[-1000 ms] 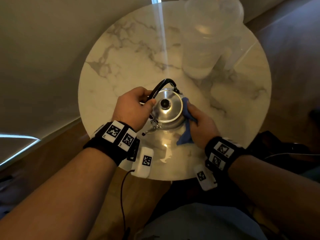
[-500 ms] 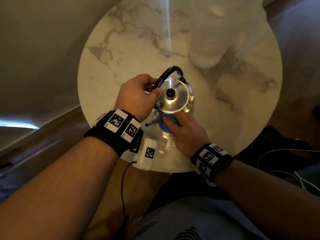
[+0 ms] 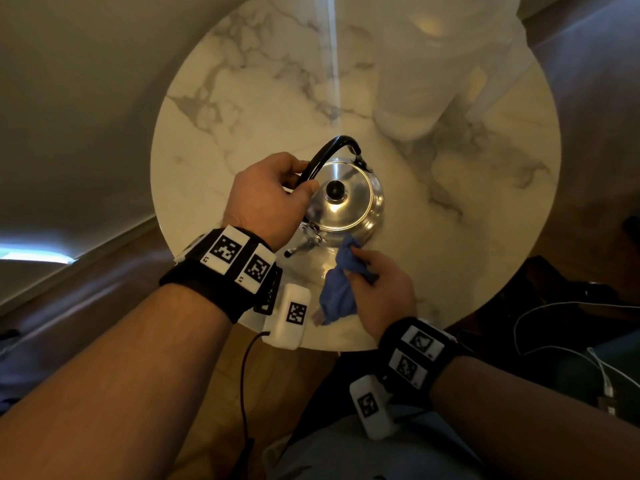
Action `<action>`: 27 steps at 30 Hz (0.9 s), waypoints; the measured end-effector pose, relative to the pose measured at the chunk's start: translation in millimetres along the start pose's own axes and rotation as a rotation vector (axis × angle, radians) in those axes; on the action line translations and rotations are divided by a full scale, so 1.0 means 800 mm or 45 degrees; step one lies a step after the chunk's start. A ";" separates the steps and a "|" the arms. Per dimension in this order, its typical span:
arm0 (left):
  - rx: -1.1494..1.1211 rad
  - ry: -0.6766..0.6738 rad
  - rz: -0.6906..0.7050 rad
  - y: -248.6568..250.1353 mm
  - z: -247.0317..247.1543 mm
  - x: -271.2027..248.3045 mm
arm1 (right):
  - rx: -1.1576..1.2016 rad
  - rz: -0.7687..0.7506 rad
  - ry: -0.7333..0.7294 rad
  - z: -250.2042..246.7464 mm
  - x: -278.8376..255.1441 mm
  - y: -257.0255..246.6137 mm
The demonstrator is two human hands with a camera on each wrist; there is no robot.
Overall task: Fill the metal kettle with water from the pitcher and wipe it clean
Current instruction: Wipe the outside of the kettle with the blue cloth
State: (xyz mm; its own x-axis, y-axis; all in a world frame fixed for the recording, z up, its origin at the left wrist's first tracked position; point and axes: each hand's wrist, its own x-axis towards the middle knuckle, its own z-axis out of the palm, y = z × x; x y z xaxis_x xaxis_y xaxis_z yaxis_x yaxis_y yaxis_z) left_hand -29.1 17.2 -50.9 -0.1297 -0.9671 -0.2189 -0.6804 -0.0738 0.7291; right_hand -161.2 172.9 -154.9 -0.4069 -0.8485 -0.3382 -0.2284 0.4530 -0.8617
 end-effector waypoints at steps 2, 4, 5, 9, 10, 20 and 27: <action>0.006 -0.006 0.002 0.001 0.000 0.000 | 0.112 0.264 0.029 0.002 -0.006 0.005; 0.009 -0.007 0.006 0.001 0.000 -0.001 | 0.264 0.396 0.094 0.003 0.000 0.006; 0.008 -0.004 0.006 0.001 0.000 -0.001 | 0.325 0.420 0.117 0.005 0.010 0.005; 0.036 0.000 0.025 0.003 0.000 -0.003 | 0.412 0.507 0.174 0.001 0.049 -0.013; 0.039 -0.002 0.025 0.004 0.000 -0.004 | 0.420 0.510 0.174 -0.002 0.052 -0.015; 0.057 0.012 0.005 0.006 0.001 -0.008 | 0.310 0.198 0.067 -0.029 0.040 -0.029; 0.071 0.036 -0.004 0.011 0.004 -0.012 | 0.118 0.060 -0.097 -0.056 0.128 -0.055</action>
State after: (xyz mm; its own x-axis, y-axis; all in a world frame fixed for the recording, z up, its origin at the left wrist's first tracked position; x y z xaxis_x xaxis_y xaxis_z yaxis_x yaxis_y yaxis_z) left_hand -36.1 26.8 -44.8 -0.1073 -0.9735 -0.2021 -0.7201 -0.0641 0.6909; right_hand -232.5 77.9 -134.5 -0.3464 -0.8469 -0.4035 -0.1267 0.4684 -0.8744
